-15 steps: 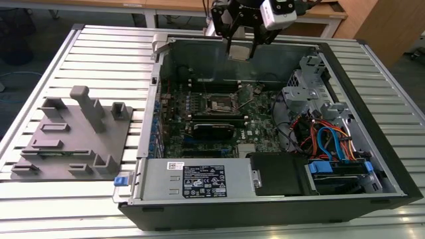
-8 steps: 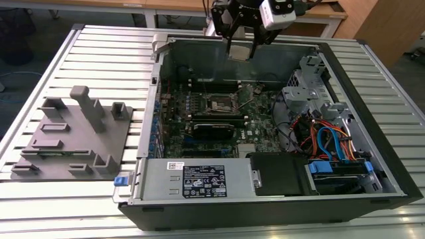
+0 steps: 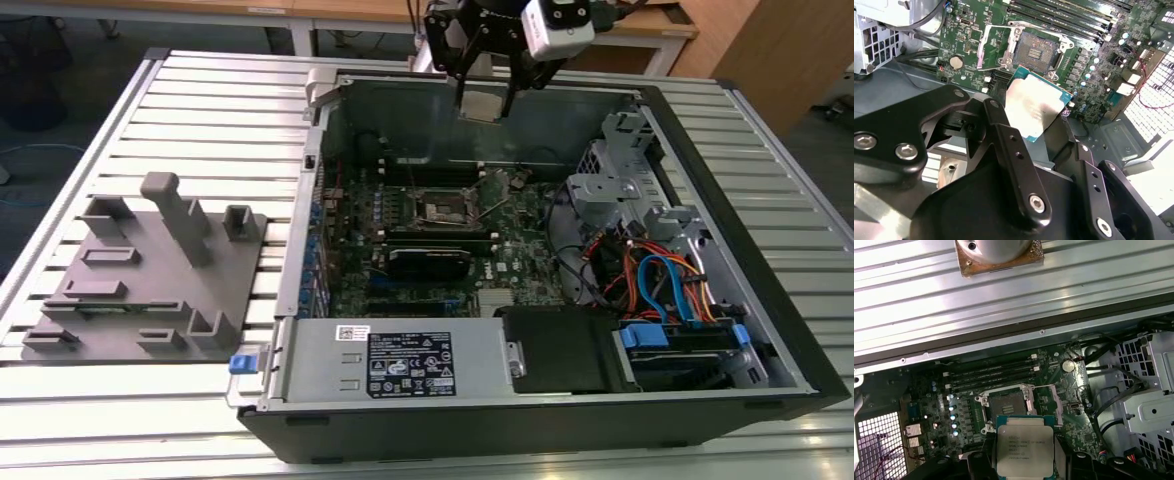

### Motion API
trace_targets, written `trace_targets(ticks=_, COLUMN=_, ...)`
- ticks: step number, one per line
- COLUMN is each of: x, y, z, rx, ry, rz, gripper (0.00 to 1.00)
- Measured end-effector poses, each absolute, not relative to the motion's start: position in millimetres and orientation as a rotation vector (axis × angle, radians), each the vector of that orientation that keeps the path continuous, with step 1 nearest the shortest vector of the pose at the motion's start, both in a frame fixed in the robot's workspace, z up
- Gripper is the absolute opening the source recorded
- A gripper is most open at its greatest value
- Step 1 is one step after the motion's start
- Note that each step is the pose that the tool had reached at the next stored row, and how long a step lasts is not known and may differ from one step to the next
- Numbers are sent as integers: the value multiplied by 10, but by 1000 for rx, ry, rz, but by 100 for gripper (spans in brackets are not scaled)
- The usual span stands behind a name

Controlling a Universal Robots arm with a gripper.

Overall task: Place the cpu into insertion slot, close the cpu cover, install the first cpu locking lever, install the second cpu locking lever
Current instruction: 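Place the cpu into insertion slot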

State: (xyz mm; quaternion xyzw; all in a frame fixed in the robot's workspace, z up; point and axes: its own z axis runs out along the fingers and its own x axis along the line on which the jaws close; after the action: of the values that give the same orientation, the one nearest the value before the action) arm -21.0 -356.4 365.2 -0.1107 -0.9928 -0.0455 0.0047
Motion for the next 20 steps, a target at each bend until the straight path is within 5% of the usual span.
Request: trace_targets(ticks=20, x=-211, y=-3564, z=3651, rx=-473, ry=-3097, rz=-143, gripper=54)
